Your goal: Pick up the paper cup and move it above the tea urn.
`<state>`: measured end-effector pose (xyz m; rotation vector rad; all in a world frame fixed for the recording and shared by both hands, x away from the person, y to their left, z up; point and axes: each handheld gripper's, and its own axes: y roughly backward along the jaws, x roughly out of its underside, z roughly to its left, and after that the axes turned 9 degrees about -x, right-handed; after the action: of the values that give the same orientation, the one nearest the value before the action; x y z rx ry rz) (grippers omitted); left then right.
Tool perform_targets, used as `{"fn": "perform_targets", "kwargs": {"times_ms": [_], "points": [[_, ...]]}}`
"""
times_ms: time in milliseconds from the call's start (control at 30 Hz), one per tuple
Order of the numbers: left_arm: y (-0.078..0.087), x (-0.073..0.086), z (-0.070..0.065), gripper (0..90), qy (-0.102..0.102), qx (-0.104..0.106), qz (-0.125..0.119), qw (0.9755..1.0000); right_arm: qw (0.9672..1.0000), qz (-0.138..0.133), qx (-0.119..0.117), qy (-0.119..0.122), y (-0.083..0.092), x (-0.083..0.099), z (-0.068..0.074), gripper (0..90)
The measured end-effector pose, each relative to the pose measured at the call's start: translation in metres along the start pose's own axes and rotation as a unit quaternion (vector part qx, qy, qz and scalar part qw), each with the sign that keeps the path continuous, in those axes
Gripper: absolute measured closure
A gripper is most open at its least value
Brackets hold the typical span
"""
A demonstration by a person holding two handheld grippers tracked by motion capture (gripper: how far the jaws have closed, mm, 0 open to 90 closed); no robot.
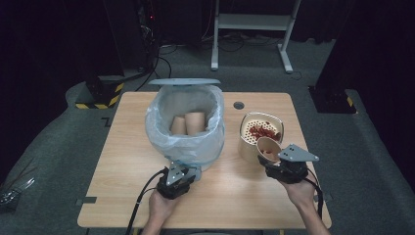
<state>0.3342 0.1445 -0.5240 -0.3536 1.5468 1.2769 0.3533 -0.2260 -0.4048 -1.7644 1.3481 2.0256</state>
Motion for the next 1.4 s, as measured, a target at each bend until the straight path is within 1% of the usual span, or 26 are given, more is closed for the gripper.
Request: {"fn": "perform_targets", "kwargs": {"times_ms": [67, 267, 367, 567, 800, 1033, 1167, 1200, 1300, 1367, 1400], "points": [[0.0, 0.0, 0.0, 60.8, 0.0, 0.0, 0.0, 1.0, 1.0, -0.002, -0.009, -0.003, -0.002, -0.002, 0.001, 40.3], [0.0, 0.0, 0.0, 60.6, -0.001, 0.001, 0.0, 1.0, 0.9998, -0.005, -0.018, -0.003, -0.005, -0.005, 0.003, 40.1], [0.0, 0.0, 0.0, 60.5, -0.001, 0.001, 0.0, 1.0, 0.9996, -0.009, -0.026, -0.008, -0.006, -0.007, 0.003, 40.0], [0.0, 0.0, 0.001, 60.4, -0.006, 0.0, 0.002, 1.0, 0.9993, -0.014, -0.034, -0.011, -0.007, -0.01, 0.004, 39.8], [0.0, 0.0, 0.0, 60.4, -0.005, -0.001, 0.002, 1.0, 0.9988, -0.019, -0.043, -0.017, -0.007, -0.016, 0.004, 39.5], [0.0, 0.0, 0.0, 60.4, -0.006, -0.001, 0.002, 1.0, 0.9985, -0.021, -0.048, -0.015, -0.008, -0.02, 0.004, 39.4], [0.0, 0.0, 0.0, 60.4, -0.005, -0.001, 0.002, 1.0, 0.9985, -0.024, -0.049, -0.009, -0.008, -0.025, 0.005, 39.3], [0.0, 0.0, 0.0, 60.4, -0.003, -0.001, 0.001, 1.0, 0.9984, -0.024, -0.05, -0.009, -0.008, -0.026, 0.005, 39.3], [0.0, 0.0, 0.0, 60.4, -0.005, 0.0, 0.002, 1.0, 0.9983, -0.026, -0.052, -0.009, -0.008, -0.028, 0.005, 39.3], [0.0, 0.0, 0.0, 60.4, -0.002, 0.0, 0.0, 1.0, 0.9981, -0.028, -0.055, -0.008, -0.008, -0.031, 0.005, 39.3], [0.0, 0.0, 0.0, 60.4, -0.005, -0.001, 0.002, 1.0, 0.998, -0.028, -0.057, -0.007, -0.008, -0.033, 0.005, 39.2]]}}
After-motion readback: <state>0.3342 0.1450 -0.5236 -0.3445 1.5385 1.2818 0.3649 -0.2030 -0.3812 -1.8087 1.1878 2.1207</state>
